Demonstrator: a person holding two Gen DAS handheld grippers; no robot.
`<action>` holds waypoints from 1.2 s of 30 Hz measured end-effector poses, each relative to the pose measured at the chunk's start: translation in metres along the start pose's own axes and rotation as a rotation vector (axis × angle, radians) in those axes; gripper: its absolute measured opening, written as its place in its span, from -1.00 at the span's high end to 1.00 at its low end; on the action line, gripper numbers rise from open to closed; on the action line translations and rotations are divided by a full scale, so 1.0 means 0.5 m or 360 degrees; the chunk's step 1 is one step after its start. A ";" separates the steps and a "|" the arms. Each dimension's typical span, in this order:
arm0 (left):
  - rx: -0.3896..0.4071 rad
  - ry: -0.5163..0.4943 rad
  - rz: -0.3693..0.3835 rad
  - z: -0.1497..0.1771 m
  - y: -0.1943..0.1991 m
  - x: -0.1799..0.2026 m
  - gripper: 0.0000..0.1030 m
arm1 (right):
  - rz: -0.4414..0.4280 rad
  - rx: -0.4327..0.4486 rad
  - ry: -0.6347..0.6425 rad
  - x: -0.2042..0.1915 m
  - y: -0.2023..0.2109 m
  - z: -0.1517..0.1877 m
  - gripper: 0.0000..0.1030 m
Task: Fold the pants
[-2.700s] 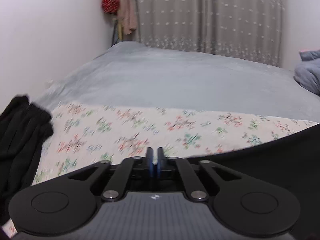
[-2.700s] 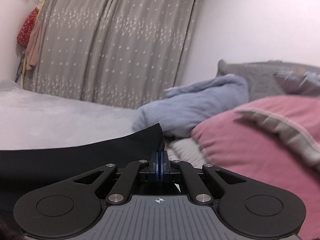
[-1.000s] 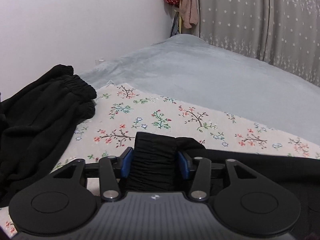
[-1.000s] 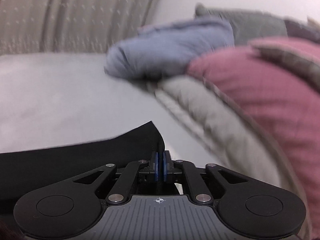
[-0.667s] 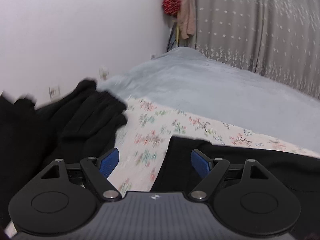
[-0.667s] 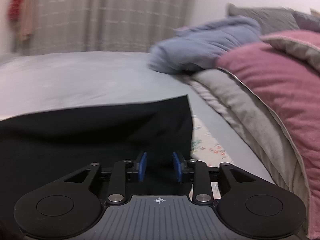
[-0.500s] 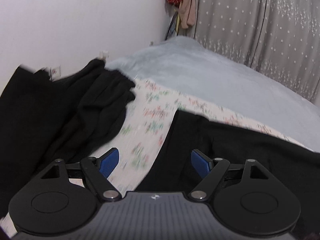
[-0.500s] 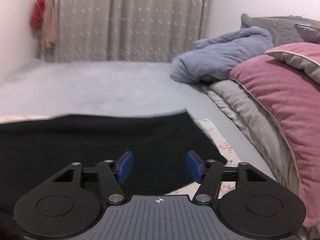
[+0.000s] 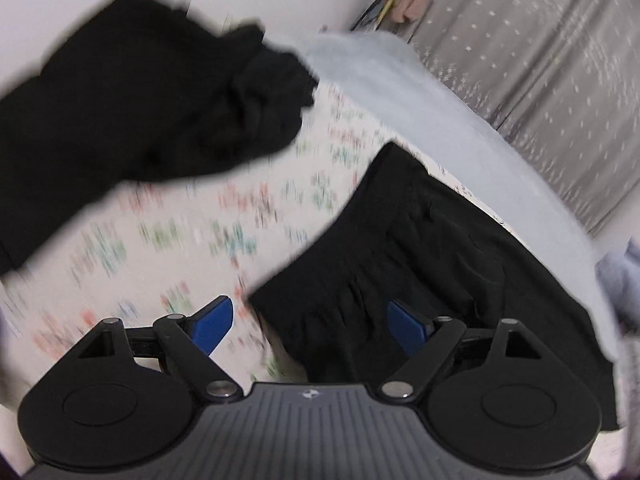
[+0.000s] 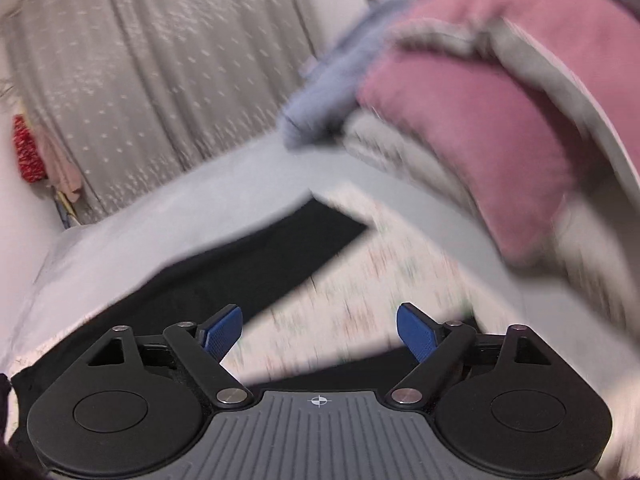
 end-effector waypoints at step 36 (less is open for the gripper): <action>0.0023 0.0100 -0.0029 0.044 -0.004 -0.027 0.57 | 0.0378 -0.0016 -0.0437 0.262 0.092 0.215 1.00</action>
Point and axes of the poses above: each gripper's, at about its wrist camera, not at the fingertips, and y roughly against the way its jaws point, x to its right, z to its underside, the point moved 10 cm from there along -y, roughly the way its jaws point, and after that the axes turned 3 degrees about -z, right-handed, at the moved point
